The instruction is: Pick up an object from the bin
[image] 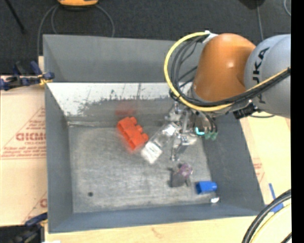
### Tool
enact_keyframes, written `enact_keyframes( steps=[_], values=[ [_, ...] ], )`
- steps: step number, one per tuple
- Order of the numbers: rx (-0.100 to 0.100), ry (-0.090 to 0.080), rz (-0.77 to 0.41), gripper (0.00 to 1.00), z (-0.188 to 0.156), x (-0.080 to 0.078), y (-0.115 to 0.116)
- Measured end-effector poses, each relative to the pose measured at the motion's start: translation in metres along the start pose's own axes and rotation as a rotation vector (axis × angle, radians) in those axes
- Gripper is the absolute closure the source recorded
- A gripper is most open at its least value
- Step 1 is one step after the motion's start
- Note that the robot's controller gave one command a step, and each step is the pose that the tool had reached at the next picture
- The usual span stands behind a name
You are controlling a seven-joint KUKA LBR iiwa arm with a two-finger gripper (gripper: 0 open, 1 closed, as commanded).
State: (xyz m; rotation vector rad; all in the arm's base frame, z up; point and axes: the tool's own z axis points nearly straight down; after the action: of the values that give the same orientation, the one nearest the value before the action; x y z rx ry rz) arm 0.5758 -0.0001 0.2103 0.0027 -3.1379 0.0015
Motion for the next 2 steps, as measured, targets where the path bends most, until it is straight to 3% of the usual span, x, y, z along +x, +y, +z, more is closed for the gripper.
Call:
enact_keyframes(
  steps=[1,2],
  values=[
    [-0.005,-0.020,0.156,0.00,0.118,-0.012,-0.050],
    [0.013,-0.006,-0.053,0.00,0.128,-0.062,0.035]
  ],
)
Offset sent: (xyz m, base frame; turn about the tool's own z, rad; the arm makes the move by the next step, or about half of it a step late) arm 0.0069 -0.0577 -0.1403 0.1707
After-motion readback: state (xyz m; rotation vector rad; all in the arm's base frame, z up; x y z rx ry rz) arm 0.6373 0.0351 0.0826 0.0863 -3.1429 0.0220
